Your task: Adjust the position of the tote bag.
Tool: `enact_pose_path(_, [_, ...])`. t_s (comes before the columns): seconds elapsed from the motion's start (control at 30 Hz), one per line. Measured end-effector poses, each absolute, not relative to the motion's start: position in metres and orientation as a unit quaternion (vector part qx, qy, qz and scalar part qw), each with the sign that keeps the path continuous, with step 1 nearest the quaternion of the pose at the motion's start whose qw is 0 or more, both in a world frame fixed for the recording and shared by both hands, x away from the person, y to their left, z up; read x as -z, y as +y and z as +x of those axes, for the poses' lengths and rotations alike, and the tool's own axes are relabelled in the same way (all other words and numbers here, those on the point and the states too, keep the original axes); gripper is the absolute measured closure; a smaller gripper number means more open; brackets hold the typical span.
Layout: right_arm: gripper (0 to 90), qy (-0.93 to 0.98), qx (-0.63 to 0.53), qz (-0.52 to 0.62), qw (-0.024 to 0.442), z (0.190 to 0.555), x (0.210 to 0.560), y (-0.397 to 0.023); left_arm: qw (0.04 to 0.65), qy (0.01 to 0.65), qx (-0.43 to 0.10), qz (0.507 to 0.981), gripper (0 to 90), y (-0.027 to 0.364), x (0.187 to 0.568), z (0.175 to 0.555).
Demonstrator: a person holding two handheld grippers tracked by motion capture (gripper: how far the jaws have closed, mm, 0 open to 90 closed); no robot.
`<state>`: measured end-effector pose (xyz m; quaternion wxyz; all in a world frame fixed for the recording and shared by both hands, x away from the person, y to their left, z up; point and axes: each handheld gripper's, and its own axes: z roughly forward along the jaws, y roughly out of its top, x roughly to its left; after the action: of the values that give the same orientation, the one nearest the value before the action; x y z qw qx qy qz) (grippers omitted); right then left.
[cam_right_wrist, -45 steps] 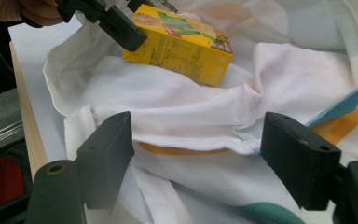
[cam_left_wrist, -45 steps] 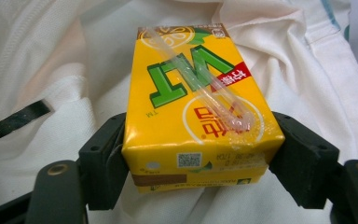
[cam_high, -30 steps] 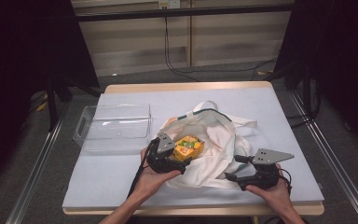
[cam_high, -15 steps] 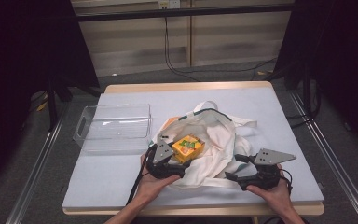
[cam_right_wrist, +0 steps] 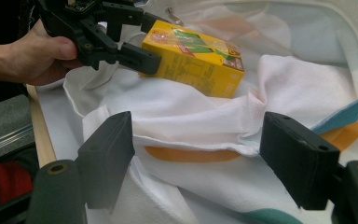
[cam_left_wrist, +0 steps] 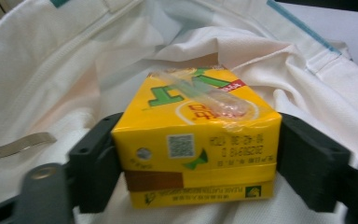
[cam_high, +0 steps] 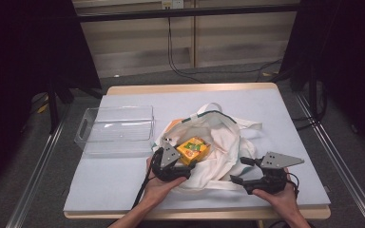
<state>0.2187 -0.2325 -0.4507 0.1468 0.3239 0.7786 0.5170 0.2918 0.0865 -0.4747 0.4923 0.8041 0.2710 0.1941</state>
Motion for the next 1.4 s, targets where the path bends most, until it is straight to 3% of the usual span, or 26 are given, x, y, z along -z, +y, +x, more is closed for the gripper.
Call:
enact_pose_path(0.6, [25.6,0.767,-0.526,0.337,0.148,0.218,0.45,-0.236,0.503,0.285,-0.125,0.807,27.2,0.096,0.456,0.301])
enact_pose_path(1.4, [25.7,0.767,-0.529,0.332,0.146,0.218,0.449,-0.238,0.53,0.247,-0.05,0.81,27.2,0.126,0.415,0.31])
